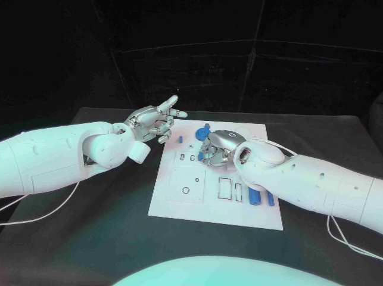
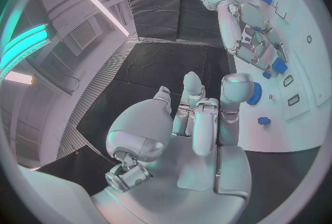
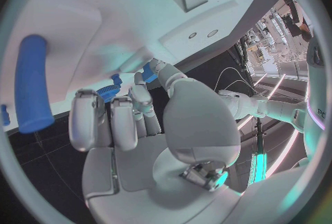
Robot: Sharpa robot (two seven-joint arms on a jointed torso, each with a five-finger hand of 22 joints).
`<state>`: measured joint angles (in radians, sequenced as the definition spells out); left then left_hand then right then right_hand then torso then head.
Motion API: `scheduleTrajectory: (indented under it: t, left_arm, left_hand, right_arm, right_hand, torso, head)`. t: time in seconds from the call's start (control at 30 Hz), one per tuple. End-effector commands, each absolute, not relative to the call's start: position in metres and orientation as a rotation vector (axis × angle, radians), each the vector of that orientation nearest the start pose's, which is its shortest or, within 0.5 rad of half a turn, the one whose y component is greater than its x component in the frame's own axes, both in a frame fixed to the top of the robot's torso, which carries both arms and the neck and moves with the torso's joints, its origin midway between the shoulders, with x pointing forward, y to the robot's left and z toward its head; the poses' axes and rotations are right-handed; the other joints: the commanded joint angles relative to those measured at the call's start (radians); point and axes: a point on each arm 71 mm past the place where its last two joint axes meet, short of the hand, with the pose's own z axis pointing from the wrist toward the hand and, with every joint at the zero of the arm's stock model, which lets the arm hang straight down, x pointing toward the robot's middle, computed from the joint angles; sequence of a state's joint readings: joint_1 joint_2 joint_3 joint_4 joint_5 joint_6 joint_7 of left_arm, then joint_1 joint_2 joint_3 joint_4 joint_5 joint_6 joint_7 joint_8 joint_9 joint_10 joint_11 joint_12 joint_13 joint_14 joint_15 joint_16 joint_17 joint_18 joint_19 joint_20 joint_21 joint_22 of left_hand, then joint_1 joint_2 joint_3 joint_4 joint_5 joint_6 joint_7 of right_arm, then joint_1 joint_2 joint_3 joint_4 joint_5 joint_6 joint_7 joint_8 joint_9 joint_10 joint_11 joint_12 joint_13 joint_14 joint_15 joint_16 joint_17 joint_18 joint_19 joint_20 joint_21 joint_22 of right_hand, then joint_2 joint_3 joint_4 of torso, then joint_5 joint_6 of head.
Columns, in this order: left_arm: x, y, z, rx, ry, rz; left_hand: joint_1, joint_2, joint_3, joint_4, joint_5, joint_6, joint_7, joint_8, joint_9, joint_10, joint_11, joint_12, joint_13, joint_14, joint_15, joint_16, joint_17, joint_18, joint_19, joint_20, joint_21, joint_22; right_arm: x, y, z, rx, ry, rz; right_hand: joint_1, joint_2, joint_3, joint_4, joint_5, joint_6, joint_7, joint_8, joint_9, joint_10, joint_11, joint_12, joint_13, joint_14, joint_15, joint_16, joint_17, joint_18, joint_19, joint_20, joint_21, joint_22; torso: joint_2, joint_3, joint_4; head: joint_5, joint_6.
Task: Assemble the parts on the task board
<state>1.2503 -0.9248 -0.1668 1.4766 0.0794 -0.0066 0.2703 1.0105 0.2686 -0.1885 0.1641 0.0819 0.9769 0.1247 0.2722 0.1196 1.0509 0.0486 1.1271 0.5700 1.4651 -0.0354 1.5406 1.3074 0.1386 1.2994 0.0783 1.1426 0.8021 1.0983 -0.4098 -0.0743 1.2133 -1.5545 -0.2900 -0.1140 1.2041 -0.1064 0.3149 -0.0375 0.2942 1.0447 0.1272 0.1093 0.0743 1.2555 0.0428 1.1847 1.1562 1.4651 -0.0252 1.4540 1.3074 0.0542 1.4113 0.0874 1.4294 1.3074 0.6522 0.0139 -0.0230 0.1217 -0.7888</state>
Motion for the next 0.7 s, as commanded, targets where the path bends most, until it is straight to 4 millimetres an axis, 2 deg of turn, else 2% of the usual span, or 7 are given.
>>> scheduleTrajectory:
  t: [0.03, 0.7]
  left_arm:
    - [0.4798, 0.2497, -0.2076, -1.212, 1.684, -1.622]
    - [0.4802, 0.2497, -0.2078, -1.213, 1.687, -1.621]
  left_hand:
    - [0.011, 0.002, -0.002, -0.006, 0.000, 0.001, 0.001, -0.004, -0.002, -0.003, -0.003, -0.003, -0.001, 0.084, 0.008, -0.004, 0.175, 0.002, -0.006, 0.000, -0.004, -0.001]
    - [0.011, 0.002, -0.002, -0.006, 0.000, 0.001, 0.001, -0.004, -0.002, -0.003, -0.003, -0.003, -0.001, 0.084, 0.008, -0.004, 0.175, 0.002, -0.006, 0.000, -0.004, -0.001]
  right_arm:
    - [0.4903, -0.0549, -0.2572, -0.329, 1.739, 0.727]
    - [0.4897, -0.0546, -0.2549, -0.321, 1.712, 0.739]
  right_hand:
    - [-0.004, -0.005, -0.008, 0.001, -0.010, -0.011, 0.001, -0.007, -0.002, -0.008, 0.003, -0.004, -0.002, 0.067, 0.000, -0.005, 0.099, 0.001, -0.008, -0.001, -0.003, 0.066]
    - [-0.004, -0.006, -0.010, 0.002, -0.013, -0.014, 0.003, -0.009, -0.002, -0.006, 0.004, 0.000, 0.002, 0.068, 0.001, -0.005, 0.099, 0.001, -0.008, 0.000, -0.003, 0.066]
  torso:
    - [0.000, 0.0001, 0.0000]
    - [0.000, 0.0001, 0.0001]
  head:
    - [0.000, 0.000]
    - [-0.001, 0.000]
